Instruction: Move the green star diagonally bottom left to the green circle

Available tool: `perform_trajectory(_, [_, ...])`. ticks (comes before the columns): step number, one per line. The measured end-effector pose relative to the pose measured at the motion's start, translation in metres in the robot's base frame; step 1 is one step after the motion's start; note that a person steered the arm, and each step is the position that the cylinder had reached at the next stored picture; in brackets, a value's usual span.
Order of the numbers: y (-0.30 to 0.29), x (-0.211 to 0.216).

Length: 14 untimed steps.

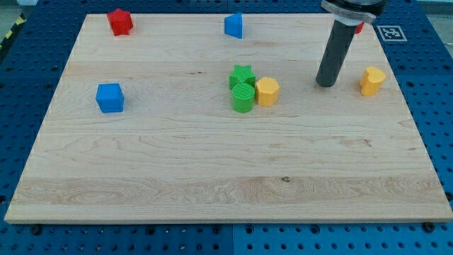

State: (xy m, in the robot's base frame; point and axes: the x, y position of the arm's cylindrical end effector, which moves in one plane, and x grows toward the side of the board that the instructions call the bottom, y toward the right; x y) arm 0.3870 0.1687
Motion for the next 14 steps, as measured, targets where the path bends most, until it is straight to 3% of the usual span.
perform_trajectory(1, [0.000,0.000])
perform_trajectory(2, [-0.028,-0.002])
perform_trajectory(3, [-0.093,-0.009])
perform_trajectory(6, [-0.143,-0.017])
perform_trajectory(12, [-0.188,-0.028])
perform_trajectory(14, [-0.188,-0.009])
